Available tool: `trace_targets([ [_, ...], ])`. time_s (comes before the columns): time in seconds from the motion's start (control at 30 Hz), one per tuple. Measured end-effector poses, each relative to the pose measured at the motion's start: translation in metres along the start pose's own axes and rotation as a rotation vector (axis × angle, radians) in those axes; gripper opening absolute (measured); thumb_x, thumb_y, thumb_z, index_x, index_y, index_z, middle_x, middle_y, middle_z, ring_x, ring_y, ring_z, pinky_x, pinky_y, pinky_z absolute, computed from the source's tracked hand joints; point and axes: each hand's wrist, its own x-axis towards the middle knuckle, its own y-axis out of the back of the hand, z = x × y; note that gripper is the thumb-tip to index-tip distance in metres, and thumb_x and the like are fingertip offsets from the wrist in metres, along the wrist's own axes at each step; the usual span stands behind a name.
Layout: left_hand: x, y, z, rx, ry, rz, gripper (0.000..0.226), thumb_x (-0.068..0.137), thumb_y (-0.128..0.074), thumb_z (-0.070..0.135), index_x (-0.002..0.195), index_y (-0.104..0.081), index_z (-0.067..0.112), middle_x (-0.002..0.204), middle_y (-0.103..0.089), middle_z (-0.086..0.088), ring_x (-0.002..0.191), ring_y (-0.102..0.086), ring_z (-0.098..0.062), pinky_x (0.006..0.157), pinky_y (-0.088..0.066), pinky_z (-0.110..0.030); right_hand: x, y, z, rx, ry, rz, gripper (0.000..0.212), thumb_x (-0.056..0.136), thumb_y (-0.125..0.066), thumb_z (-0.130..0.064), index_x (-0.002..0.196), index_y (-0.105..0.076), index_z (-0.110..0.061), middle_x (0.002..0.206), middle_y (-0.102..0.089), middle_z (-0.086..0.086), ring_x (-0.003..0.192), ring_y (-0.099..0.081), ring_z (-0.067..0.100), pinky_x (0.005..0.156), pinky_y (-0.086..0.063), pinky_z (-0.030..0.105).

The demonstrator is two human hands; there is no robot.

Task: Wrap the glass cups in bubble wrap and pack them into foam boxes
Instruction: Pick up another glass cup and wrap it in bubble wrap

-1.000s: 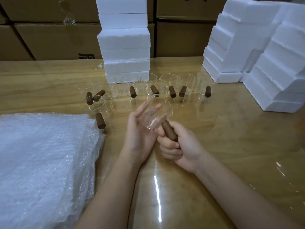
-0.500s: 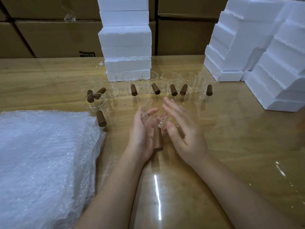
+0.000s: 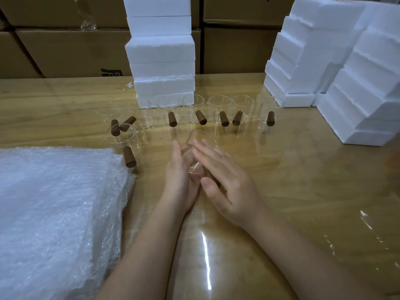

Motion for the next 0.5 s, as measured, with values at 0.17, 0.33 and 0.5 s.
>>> trace_targets([
  [0.17,-0.0033,-0.0051,-0.0018,0.120,-0.067,-0.071,0.053,0.102,-0.025,0.043,0.128,-0.053,0.006,0.121,-0.064,-0.015,0.110,-0.063,-0.026,0.096,-0.049,-0.039,0.0014,0.0025,0.0019,0.000,-0.036,0.015,0.046,0.094,-0.040,-0.022,0.132,-0.050,0.003,0.144,-0.044,0.015,0.138,-0.037,0.022,0.115,-0.029,0.042],
  [0.33,-0.0017,-0.0031,-0.0062,0.260,-0.136,-0.103,0.050,0.102,-0.024,0.043,0.119,-0.058,0.010,0.111,-0.067,-0.018,0.091,-0.069,-0.020,0.067,-0.053,-0.020,0.0034,0.0057,0.0048,0.042,-0.133,-0.007,0.051,0.096,-0.033,-0.027,0.138,-0.043,-0.002,0.149,-0.038,0.009,0.142,-0.029,0.019,0.117,-0.022,0.046],
  [0.5,-0.0008,-0.0066,-0.0050,0.185,-0.096,-0.093,0.051,0.100,-0.029,0.046,0.124,-0.054,0.009,0.121,-0.057,-0.030,0.097,-0.055,-0.042,0.078,-0.037,-0.048,0.0047,0.0066,0.0068,0.079,-0.222,-0.021,0.054,0.096,-0.029,-0.034,0.143,-0.035,-0.009,0.152,-0.032,0.001,0.144,-0.024,0.013,0.118,-0.016,0.047],
])
